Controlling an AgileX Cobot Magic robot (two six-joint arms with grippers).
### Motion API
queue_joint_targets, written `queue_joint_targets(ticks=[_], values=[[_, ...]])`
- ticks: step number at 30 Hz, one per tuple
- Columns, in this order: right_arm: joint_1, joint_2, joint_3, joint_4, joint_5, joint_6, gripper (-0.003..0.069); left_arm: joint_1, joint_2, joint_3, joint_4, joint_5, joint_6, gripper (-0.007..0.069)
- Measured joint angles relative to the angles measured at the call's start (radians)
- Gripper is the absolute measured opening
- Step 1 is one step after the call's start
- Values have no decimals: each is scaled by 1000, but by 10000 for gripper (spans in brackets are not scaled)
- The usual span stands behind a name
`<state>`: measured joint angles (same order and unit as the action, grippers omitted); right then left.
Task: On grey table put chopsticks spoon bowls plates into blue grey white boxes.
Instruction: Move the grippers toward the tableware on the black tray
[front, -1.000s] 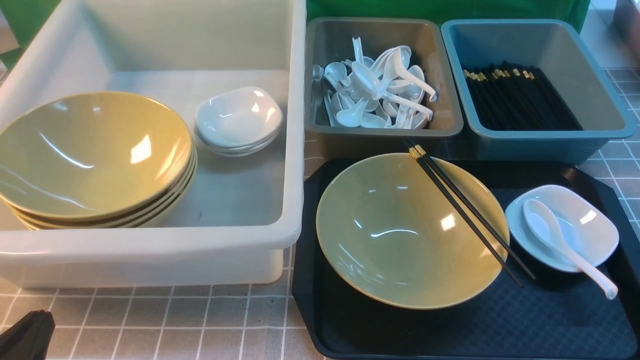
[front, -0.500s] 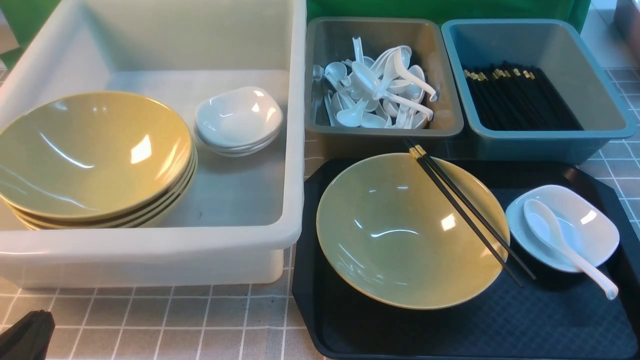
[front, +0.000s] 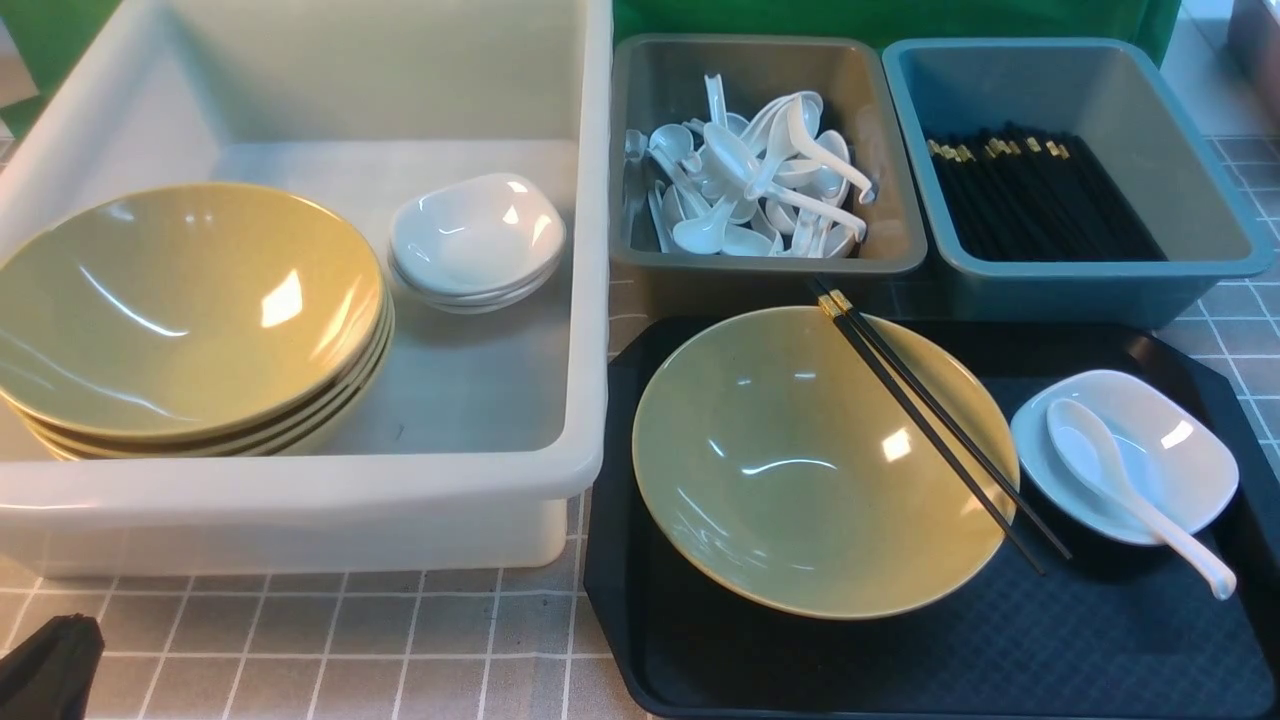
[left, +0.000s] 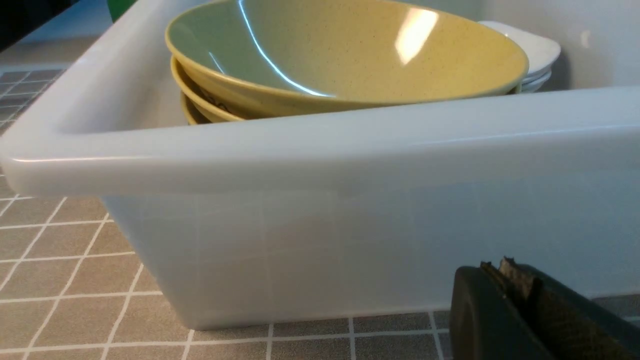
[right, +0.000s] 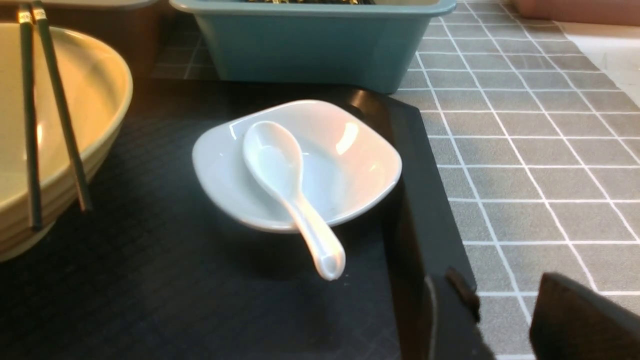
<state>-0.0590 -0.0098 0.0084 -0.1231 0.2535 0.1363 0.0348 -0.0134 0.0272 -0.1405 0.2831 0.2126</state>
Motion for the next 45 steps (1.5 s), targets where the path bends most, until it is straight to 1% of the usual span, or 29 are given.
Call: queue_joint_targets(ticks=[8,10,12,14,15,16,17,18,19,21,24,27,28,29,31,32,33,34,35,36,37,38,39,40,41,42,43,45], values=[[0,0,0,0,0,7,237,0,0,0,-61,-12,-4,-11],[0,0,0,0,0,32,237,0,0,0,-111,-12,-23,-11],[0,0,0,0,0,131,237,-2,0,0,-243,-12,-86,-11],[0,0,0,4,0,272,237,-5,0,0,-468,-12,-207,-11],[0,0,0,11,0,375,237,-5,0,0,-562,-12,-256,-11],[0,0,0,26,-4,493,237,-5,0,0,-703,-12,-336,-11],[0,0,0,49,-10,644,237,-5,0,0,-807,-13,-381,-11],[0,0,0,66,-17,784,237,-5,0,0,-891,-15,-411,-11],[0,0,1,75,-24,878,237,-5,0,0,-964,-23,-429,-11],[0,0,2,82,-28,959,237,-5,0,0,-1018,-36,-438,-11],[0,0,3,83,-31,998,237,-5,0,0,-1047,-43,-439,-11],[0,0,3,83,-31,984,237,-6,0,0,-1057,-38,-432,-11],[0,0,3,83,-31,963,237,-6,0,0,-1057,-26,-401,-11],[0,0,3,83,-31,959,237,-6,0,0,-1057,-24,-401,-11],[2,0,3,96,-27,927,237,-6,0,-10,-1052,3,-280,-11],[24,0,0,179,-17,855,237,-6,0,-50,-1033,26,-143,-11],[28,0,-2,187,-14,829,237,-6,0,-57,-1030,26,-124,-11],[35,0,-5,195,-10,815,237,-6,0,-97,-1014,39,-24,-11],[61,0,-23,243,34,698,237,-6,1,-144,-994,59,91,-11],[84,0,-53,262,68,615,237,-6,14,-193,-970,81,175,-11],[121,16,-134,268,121,500,223,-6,42,-255,-929,116,243,-11],[128,27,-154,268,130,475,217,-6,77,-297,-894,136,285,-11],[142,56,-185,268,146,425,205,-6,120,-341,-853,177,315,-11],[165,140,-275,266,194,309,154,-4,209,-410,-782,236,344,-11],[165,140,-275,266,194,309,154,-4,209,-421,-769,247,344,-11],[183,260,-358,264,242,198,92,-1,320,-520,-660,346,354,-11],[188,302,-402,261,272,143,71,0,375,-571,-605,402,354,-11],[197,474,-542,261,367,-5,12,3,514,-710,-462,559,342,-11]])
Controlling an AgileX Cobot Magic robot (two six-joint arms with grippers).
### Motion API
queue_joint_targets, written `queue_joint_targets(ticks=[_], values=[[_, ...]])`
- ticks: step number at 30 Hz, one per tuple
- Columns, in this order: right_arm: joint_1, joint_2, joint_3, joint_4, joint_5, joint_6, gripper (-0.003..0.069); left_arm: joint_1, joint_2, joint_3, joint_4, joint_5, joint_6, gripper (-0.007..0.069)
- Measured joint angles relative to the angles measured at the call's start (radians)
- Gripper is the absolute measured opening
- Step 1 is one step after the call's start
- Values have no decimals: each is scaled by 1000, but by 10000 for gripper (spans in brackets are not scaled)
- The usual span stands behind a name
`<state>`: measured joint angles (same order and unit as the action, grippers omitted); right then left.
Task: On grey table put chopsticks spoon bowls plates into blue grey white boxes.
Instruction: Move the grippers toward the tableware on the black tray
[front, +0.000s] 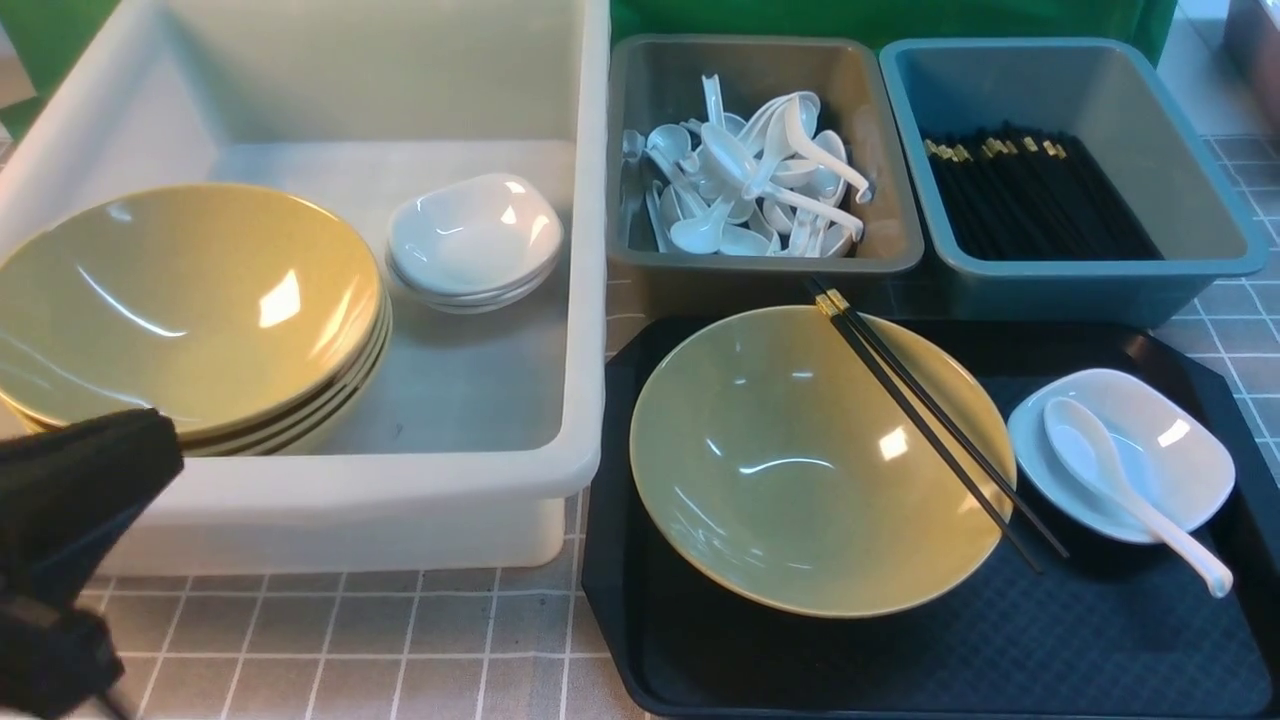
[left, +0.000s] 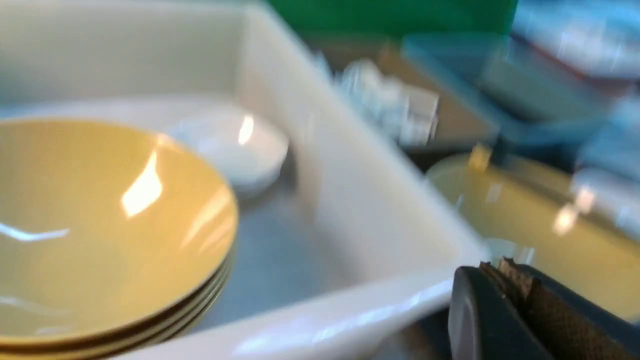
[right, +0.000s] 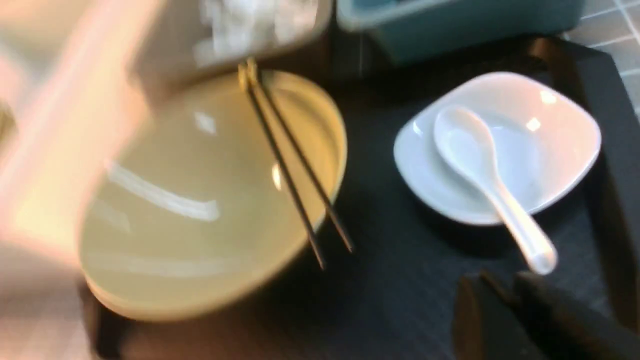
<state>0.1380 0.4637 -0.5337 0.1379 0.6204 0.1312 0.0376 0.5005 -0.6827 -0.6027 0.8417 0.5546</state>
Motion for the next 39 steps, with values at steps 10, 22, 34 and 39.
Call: queue_joint_targets(ticks=[10,22,34,39], values=[[22,518,-430,-5,390,-415,-1,-258,400,-320,338,363,-131,-11],[249,981,-811,-36,425,-434,55,-658,772,-554,428,365,-140,-11],[290,1332,-1045,-107,512,-372,442,-671,811,-567,445,334,-119,-11],[303,1402,-1055,-157,502,-340,472,-671,811,-567,448,329,-119,-11]])
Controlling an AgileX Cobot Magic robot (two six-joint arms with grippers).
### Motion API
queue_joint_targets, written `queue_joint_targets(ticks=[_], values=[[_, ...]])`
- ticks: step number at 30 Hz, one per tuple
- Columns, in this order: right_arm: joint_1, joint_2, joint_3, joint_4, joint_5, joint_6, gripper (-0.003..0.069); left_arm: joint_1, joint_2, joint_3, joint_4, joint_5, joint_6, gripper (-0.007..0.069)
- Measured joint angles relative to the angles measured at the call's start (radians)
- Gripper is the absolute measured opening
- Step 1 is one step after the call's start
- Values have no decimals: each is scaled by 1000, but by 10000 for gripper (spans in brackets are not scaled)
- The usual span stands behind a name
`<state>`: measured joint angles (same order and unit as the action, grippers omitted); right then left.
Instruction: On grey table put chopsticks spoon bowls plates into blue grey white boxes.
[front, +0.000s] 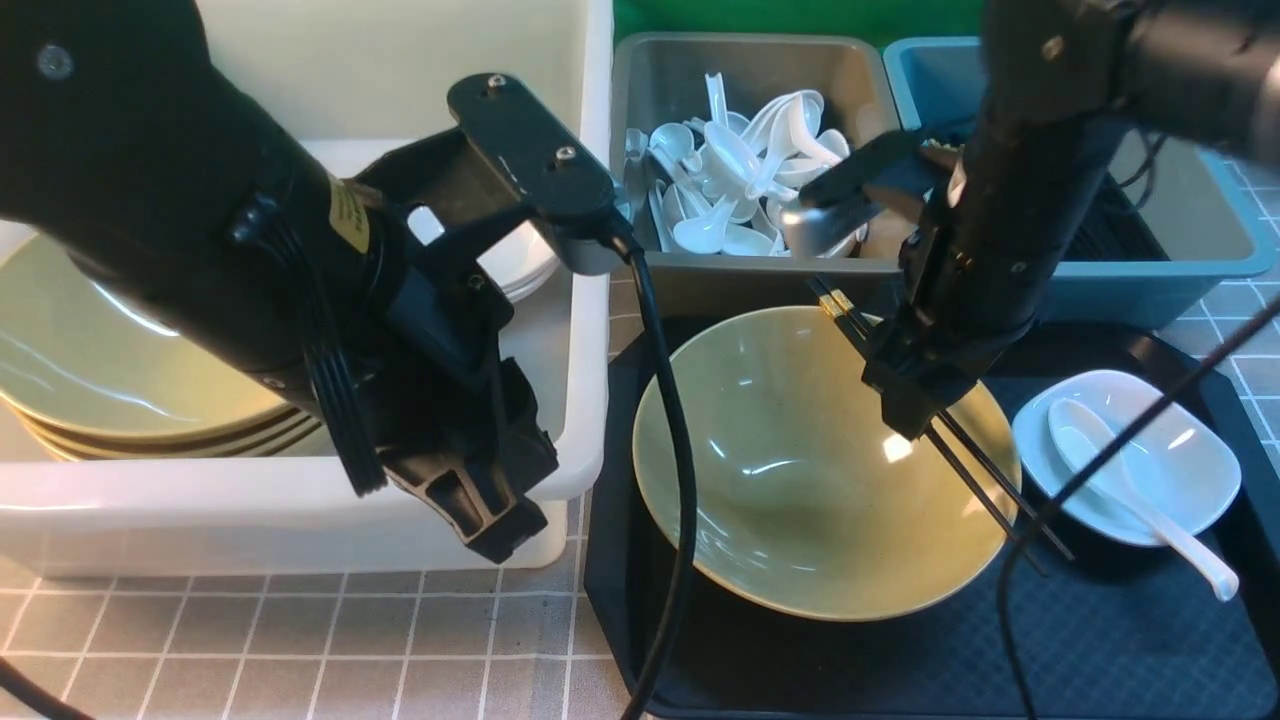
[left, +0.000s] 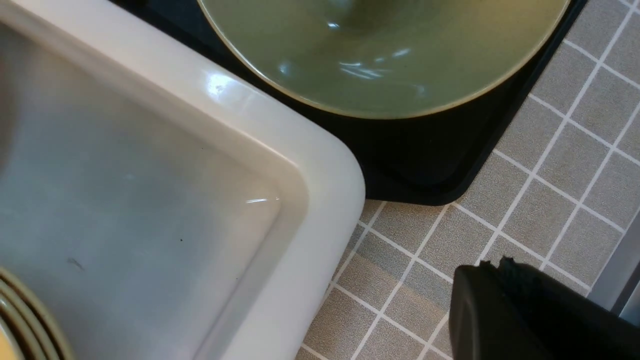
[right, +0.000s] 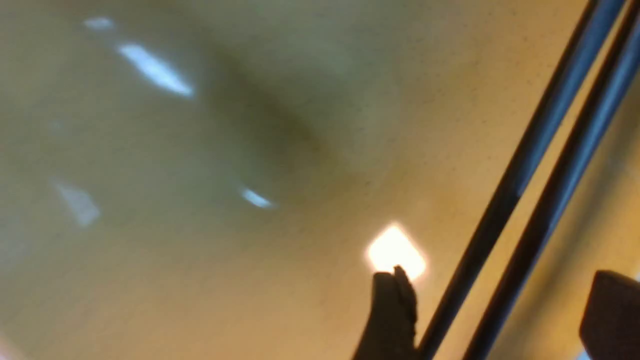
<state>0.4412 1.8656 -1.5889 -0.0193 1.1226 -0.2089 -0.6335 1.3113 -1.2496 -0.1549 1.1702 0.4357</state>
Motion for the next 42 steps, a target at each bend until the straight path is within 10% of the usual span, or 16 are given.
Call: queue_joint_targets(ticks=[9,22,31,42], values=[[0,40,-1,-15,-63,35,425,0,11,0,29,0,0,-11],[0,42,-1,-15,-61,62,123,0,18,0,33,0,0,-11],[0,0,-5,-16,-32,63,114,0,18,0,32,-18,-2,-11],[-155,-11,-215,-42,-329,144,114,-3,243,-57,-73,-522,-21,-11]])
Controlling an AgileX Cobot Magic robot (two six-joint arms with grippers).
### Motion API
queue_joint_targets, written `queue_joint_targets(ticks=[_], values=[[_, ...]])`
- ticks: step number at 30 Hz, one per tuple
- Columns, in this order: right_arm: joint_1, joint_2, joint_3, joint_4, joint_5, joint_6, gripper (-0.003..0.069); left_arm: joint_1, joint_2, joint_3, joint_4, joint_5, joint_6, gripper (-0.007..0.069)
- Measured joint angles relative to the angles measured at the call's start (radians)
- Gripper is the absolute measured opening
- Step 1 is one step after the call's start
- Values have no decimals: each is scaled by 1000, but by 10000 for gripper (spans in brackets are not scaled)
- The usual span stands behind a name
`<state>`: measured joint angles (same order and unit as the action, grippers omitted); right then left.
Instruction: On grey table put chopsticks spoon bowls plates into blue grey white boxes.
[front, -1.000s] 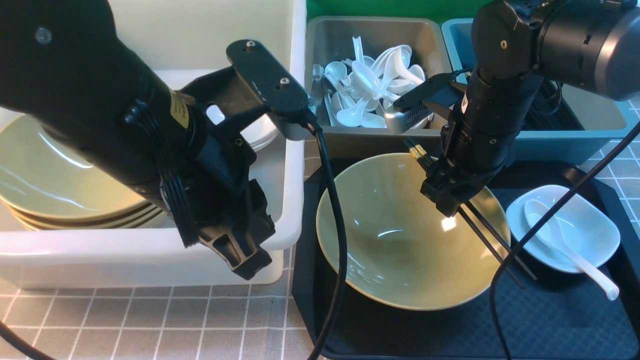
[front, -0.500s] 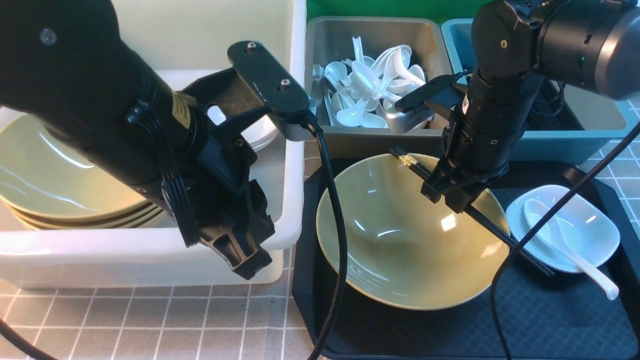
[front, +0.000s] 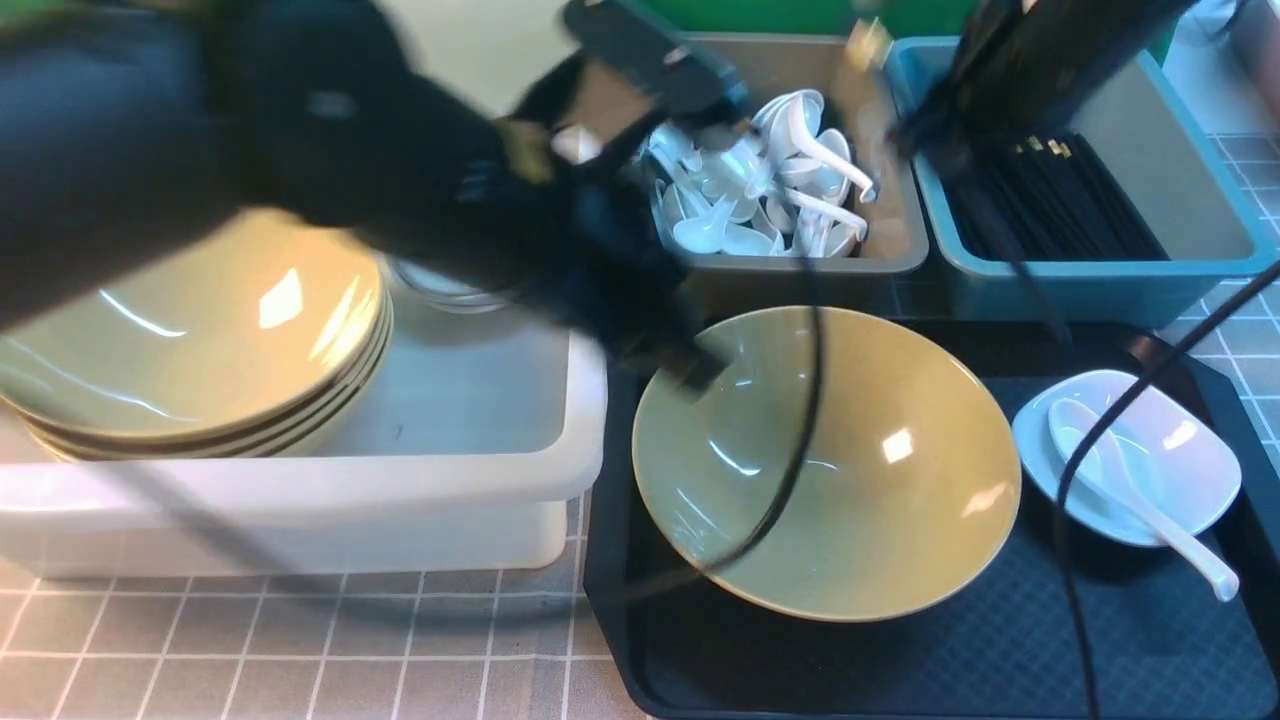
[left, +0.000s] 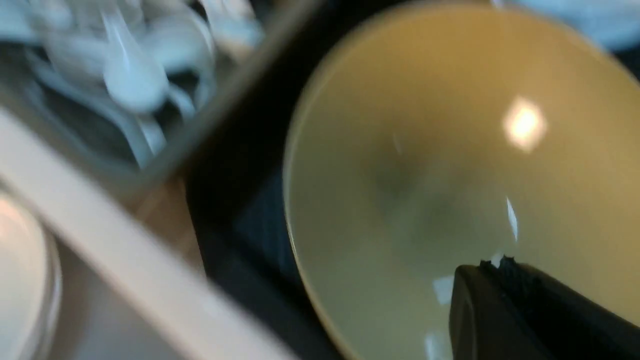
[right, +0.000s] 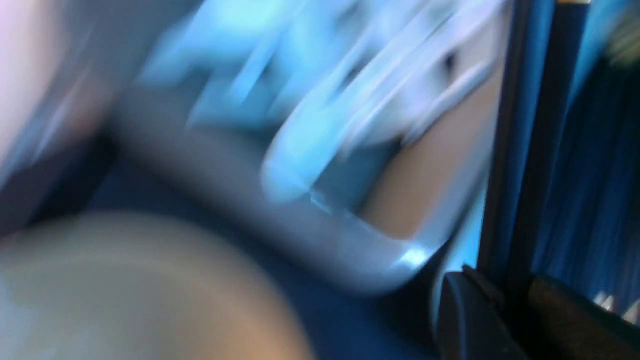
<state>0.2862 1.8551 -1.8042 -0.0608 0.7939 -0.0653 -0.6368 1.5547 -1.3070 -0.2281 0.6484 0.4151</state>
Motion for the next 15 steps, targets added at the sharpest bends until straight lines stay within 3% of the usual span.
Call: queue_joint_targets(ticks=[8,12,15], values=[[-142,139,-26,-8,-425,154,115,0,124,-154,-33,-99,2,-11],[-193,226,-51,-9,-510,203,134,0,124,-163,-34,-97,10,-11],[-215,277,-76,-10,-492,206,192,0,124,-163,-34,-64,11,-11]])
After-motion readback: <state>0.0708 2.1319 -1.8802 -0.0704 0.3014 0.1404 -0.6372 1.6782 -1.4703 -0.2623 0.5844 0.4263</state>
